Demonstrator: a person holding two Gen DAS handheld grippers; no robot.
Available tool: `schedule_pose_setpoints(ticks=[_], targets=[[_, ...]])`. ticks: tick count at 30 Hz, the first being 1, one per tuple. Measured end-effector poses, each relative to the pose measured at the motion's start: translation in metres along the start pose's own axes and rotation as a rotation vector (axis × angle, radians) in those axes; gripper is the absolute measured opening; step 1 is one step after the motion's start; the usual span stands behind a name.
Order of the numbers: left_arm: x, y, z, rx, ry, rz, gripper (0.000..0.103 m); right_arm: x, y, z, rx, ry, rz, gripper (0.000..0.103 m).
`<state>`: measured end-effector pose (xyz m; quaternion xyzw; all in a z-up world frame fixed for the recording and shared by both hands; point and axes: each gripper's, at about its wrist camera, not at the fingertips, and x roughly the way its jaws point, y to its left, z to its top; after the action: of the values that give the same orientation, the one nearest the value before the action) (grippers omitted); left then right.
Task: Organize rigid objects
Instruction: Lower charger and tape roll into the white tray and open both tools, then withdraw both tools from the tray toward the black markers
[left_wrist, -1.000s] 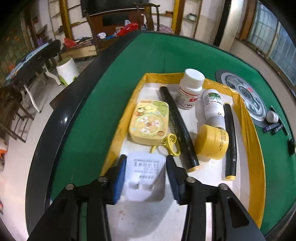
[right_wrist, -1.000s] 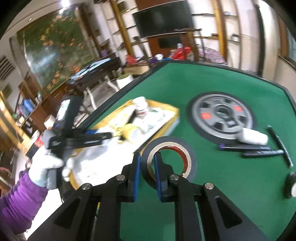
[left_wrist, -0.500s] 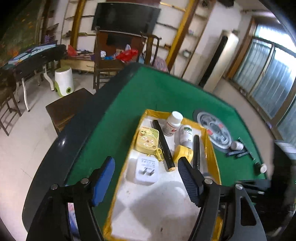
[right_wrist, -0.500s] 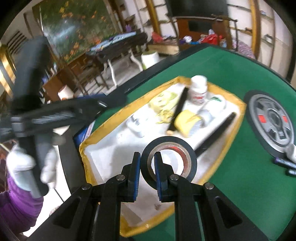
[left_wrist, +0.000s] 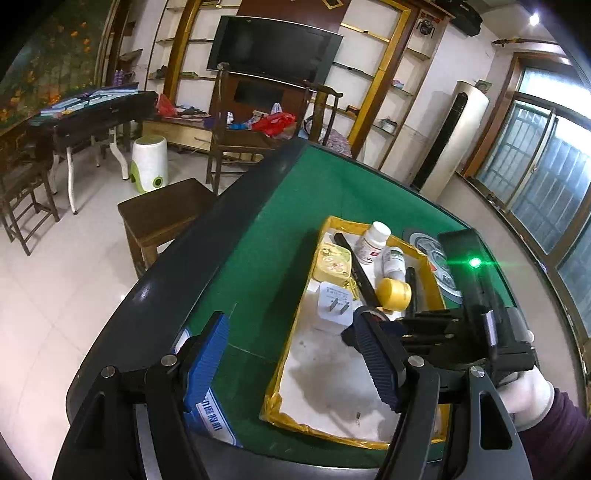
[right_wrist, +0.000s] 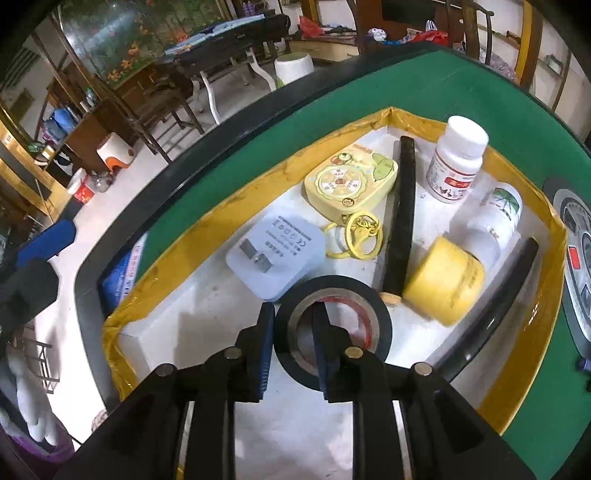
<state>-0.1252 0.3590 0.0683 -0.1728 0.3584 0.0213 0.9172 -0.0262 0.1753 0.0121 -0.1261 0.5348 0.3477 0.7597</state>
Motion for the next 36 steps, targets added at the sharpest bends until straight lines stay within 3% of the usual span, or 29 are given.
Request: schedule_pose_setpoints(ticks=[2,5,12,25,36], targets=[[0.000,-0.003,-0.003,0.006,-0.004,0.010,0.076,-0.009,0.000,-0.003,-0.007,-0.033,-0.008,0.022],[0.001,-0.011,-0.007,0.018,-0.002,0.016,0.077,-0.037,-0.003,-0.014,0.000,-0.104,-0.013,0.038],[0.000,-0.059,-0.019,0.118,0.015,-0.006,0.078,-0.106,-0.024,-0.072,0.055,-0.321,-0.074,0.064],[-0.006,-0.206,-0.066,0.466,0.020,-0.007,0.082,-0.164,-0.125,-0.192,0.427,-0.541,-0.194,0.069],[0.013,-0.284,-0.099,0.629,0.090,0.010,0.082,-0.186,-0.184,-0.255,0.612,-0.631,-0.211,0.070]])
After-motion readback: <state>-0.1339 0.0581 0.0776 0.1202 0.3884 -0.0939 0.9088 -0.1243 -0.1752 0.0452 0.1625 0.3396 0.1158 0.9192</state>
